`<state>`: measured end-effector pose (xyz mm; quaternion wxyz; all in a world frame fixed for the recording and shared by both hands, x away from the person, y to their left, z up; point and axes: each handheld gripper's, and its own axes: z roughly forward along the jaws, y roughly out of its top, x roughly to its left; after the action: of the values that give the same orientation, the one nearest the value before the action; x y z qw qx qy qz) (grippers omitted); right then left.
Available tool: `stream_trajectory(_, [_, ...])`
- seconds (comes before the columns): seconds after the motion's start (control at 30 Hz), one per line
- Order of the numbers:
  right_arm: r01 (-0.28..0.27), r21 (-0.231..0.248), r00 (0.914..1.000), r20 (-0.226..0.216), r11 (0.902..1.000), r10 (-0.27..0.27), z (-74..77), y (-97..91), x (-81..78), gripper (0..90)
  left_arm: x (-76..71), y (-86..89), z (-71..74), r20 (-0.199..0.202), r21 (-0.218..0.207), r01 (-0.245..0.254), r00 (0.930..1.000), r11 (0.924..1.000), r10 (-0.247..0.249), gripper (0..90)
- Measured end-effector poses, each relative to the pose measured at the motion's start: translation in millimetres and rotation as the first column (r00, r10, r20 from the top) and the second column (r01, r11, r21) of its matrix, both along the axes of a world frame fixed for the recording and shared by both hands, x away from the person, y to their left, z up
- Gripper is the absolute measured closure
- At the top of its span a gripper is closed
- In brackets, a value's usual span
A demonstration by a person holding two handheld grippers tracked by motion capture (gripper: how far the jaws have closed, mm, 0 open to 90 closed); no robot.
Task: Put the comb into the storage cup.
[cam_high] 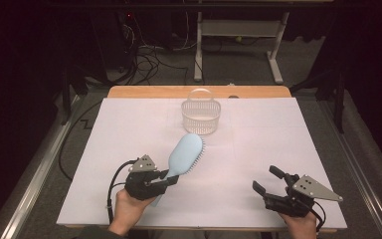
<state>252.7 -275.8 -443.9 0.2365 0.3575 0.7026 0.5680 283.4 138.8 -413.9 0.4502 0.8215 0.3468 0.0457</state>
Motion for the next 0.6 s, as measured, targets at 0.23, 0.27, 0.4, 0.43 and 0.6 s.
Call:
stream_trajectory(0.23, [-0.004,-0.007,1.0000,0.004,1.0000,0.004,1.9,8.1,-0.7,18.1,1.0,-8.2,1.5,0.017,0.005,0.016,0.9997,0.9999,-0.016,67.4])
stream_trajectory(0.27, [-0.006,-0.007,1.0000,0.005,1.0000,0.006,2.0,9.0,-1.0,18.0,1.1,-9.4,1.6,0.020,0.007,0.017,0.9997,0.9998,-0.017,67.4])
stream_trajectory(0.4, [-0.015,0.017,0.9998,-0.013,0.9997,0.015,2.1,11.4,-0.2,17.5,1.2,-13.4,2.4,0.034,0.012,0.023,0.9992,0.9997,-0.023,67.3])
stream_trajectory(0.43, [-0.017,0.019,0.9998,-0.014,0.9997,0.017,2.3,12.3,-0.3,17.5,1.5,-13.9,2.8,0.036,0.012,0.024,0.9990,0.9996,-0.025,67.4])
stream_trajectory(0.6, [-0.030,0.015,0.9995,-0.004,0.9994,0.030,3.0,16.9,-1.0,17.5,2.5,-16.5,2.8,0.040,0.013,0.029,0.9988,0.9995,-0.029,67.4])
